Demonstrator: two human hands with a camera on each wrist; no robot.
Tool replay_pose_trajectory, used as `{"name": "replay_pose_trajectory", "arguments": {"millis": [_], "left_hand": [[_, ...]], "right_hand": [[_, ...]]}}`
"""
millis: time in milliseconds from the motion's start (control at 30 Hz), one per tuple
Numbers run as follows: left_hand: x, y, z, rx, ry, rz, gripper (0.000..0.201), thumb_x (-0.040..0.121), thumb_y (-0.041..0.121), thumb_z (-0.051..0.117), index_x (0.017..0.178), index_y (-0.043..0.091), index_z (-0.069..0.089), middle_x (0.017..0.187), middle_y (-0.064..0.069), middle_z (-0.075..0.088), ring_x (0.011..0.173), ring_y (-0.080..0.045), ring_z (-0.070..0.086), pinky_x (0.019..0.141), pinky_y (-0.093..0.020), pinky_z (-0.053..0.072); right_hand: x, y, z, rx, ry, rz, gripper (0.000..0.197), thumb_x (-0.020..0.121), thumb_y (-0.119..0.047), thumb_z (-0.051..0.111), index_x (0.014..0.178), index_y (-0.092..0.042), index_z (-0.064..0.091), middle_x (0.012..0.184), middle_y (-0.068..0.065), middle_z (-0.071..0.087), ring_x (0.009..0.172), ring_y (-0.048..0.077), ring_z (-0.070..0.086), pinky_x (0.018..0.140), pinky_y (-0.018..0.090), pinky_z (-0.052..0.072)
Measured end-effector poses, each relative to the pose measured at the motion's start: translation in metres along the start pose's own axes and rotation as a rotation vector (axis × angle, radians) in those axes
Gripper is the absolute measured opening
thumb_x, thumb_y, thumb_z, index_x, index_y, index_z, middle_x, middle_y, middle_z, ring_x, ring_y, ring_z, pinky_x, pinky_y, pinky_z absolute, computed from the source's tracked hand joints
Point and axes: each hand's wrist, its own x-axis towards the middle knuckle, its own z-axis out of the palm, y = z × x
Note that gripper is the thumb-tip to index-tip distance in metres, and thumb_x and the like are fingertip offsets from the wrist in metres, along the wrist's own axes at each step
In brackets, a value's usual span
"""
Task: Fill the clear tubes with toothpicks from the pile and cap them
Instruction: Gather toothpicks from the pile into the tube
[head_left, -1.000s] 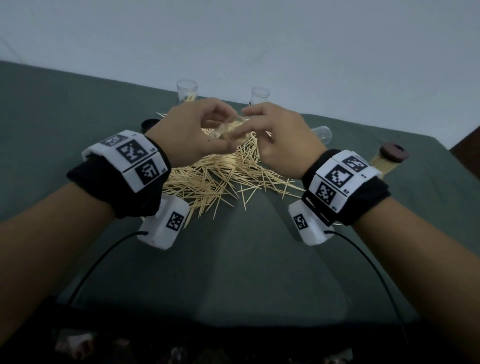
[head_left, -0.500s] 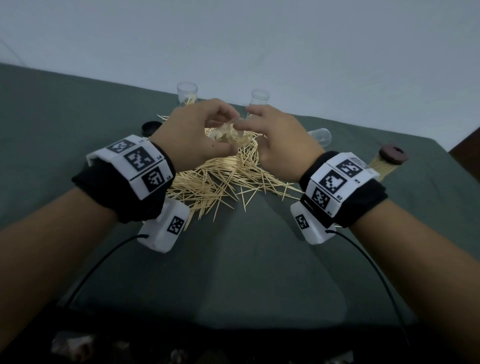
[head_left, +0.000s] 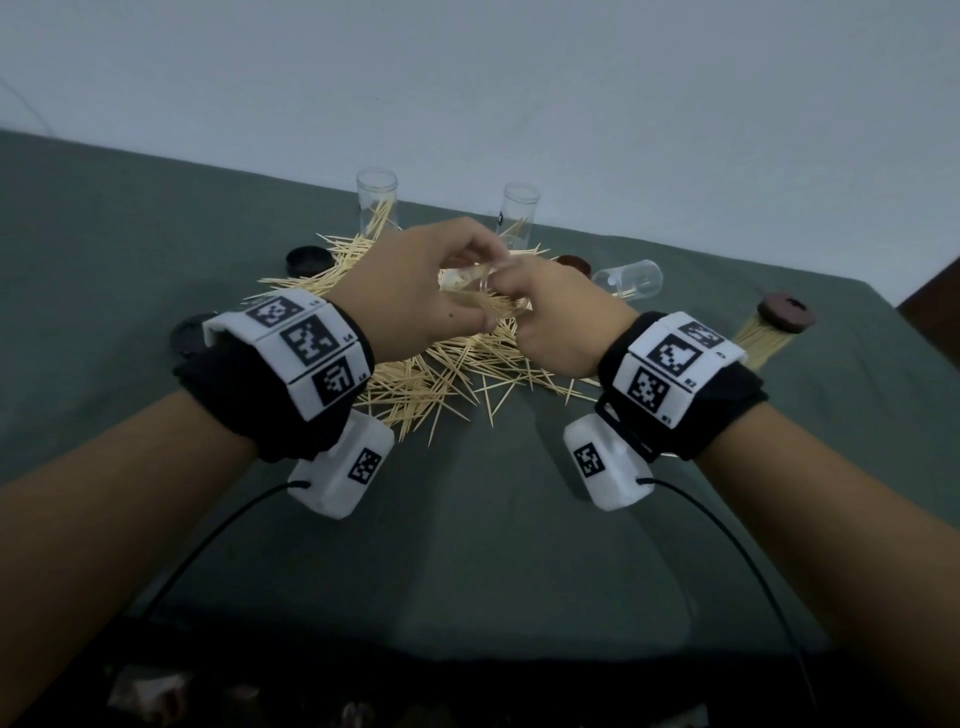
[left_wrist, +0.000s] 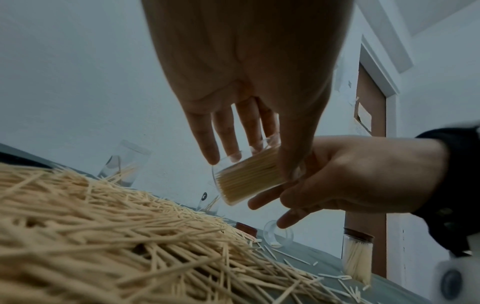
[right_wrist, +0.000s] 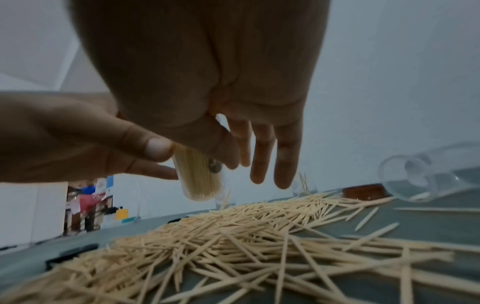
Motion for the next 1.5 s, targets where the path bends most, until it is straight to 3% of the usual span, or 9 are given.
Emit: {"name": "replay_pose_trajectory", "arguments": {"millis": [167, 333, 500, 567, 833, 967, 1100, 1267, 1500], "left_hand": [[0.003, -0.008, -0.008, -0.023, 0.042, -0.069, 0.052, 0.072, 0.03, 0.084, 0.118, 0.028, 0.06, 0.116, 0.017, 0.064, 0.112, 0.002, 0.058, 0.096, -0.022, 0.049], [0.007, -0.02, -0.018, -0.069, 0.055, -0.16, 0.055, 0.069, 0.033, 0.085, 0.117, 0.027, 0.06, 0.115, 0.015, 0.065, 0.11, -0.002, 0.061, 0.096, -0.023, 0.049], [0.007, -0.026, -0.025, -0.061, 0.065, -0.186, 0.057, 0.068, 0.041, 0.084, 0.118, 0.029, 0.059, 0.117, 0.014, 0.065, 0.11, -0.005, 0.061, 0.101, -0.033, 0.049], [0.007, -0.026, -0.026, -0.055, 0.066, -0.191, 0.056, 0.068, 0.041, 0.084, 0.117, 0.03, 0.059, 0.117, 0.014, 0.065, 0.11, -0.005, 0.061, 0.101, -0.033, 0.049], [0.007, -0.028, -0.03, -0.05, 0.068, -0.206, 0.056, 0.07, 0.04, 0.084, 0.119, 0.03, 0.059, 0.117, 0.015, 0.064, 0.11, -0.004, 0.061, 0.101, -0.03, 0.049], [0.006, -0.03, -0.031, -0.048, 0.072, -0.214, 0.055, 0.07, 0.039, 0.084, 0.118, 0.029, 0.059, 0.117, 0.014, 0.064, 0.11, -0.005, 0.061, 0.1, -0.031, 0.05], [0.007, -0.032, -0.03, -0.063, 0.083, -0.219, 0.055, 0.069, 0.036, 0.085, 0.117, 0.028, 0.059, 0.116, 0.013, 0.065, 0.11, -0.005, 0.061, 0.099, -0.031, 0.05], [0.008, -0.034, -0.032, -0.067, 0.092, -0.219, 0.056, 0.07, 0.035, 0.085, 0.118, 0.026, 0.06, 0.116, 0.012, 0.065, 0.109, -0.005, 0.062, 0.099, -0.03, 0.051], [0.008, -0.036, -0.035, -0.055, 0.101, -0.221, 0.055, 0.07, 0.035, 0.085, 0.119, 0.025, 0.06, 0.116, 0.012, 0.066, 0.108, -0.005, 0.062, 0.098, -0.028, 0.051]], "right_hand": [[-0.003, 0.0, -0.01, 0.063, 0.111, -0.016, 0.066, 0.077, 0.01, 0.051, 0.124, -0.035, 0.061, 0.147, -0.007, 0.041, 0.13, 0.014, 0.044, 0.109, 0.028, 0.035], [-0.006, 0.007, -0.021, 0.248, 0.179, -0.048, 0.045, 0.09, -0.006, 0.058, 0.118, -0.042, 0.058, 0.12, -0.023, 0.056, 0.099, -0.004, 0.06, 0.077, 0.019, 0.055], [-0.012, 0.023, -0.021, -0.162, -0.157, 0.165, 0.069, 0.075, -0.045, 0.079, 0.135, -0.045, 0.045, 0.133, -0.012, 0.054, 0.112, 0.01, 0.056, 0.091, 0.022, 0.043], [-0.014, 0.028, -0.014, -0.225, -0.288, 0.237, 0.08, 0.07, -0.045, 0.082, 0.139, -0.041, 0.042, 0.136, -0.007, 0.053, 0.12, 0.017, 0.052, 0.1, 0.033, 0.042], [0.001, 0.027, 0.008, -0.133, -0.169, 0.173, 0.044, 0.081, -0.019, 0.075, 0.123, -0.03, 0.064, 0.097, -0.014, 0.065, 0.085, 0.005, 0.06, 0.085, 0.021, 0.047], [0.014, 0.018, 0.007, -0.094, -0.163, 0.087, 0.047, 0.083, -0.034, 0.073, 0.127, -0.037, 0.058, 0.11, -0.012, 0.061, 0.093, 0.007, 0.06, 0.094, 0.031, 0.049], [0.026, 0.007, 0.003, -0.145, -0.213, 0.032, 0.074, 0.075, -0.059, 0.072, 0.139, -0.037, 0.044, 0.144, -0.007, 0.045, 0.128, 0.016, 0.046, 0.106, 0.036, 0.039], [0.037, -0.006, 0.01, -0.234, -0.312, 0.074, 0.096, 0.064, -0.077, 0.066, 0.145, -0.038, 0.033, 0.15, -0.007, 0.04, 0.136, 0.018, 0.039, 0.11, 0.038, 0.034], [0.042, -0.011, 0.012, -0.305, -0.263, 0.062, 0.073, 0.077, -0.056, 0.071, 0.141, -0.031, 0.045, 0.136, -0.003, 0.055, 0.124, 0.021, 0.05, 0.102, 0.035, 0.04]]}}
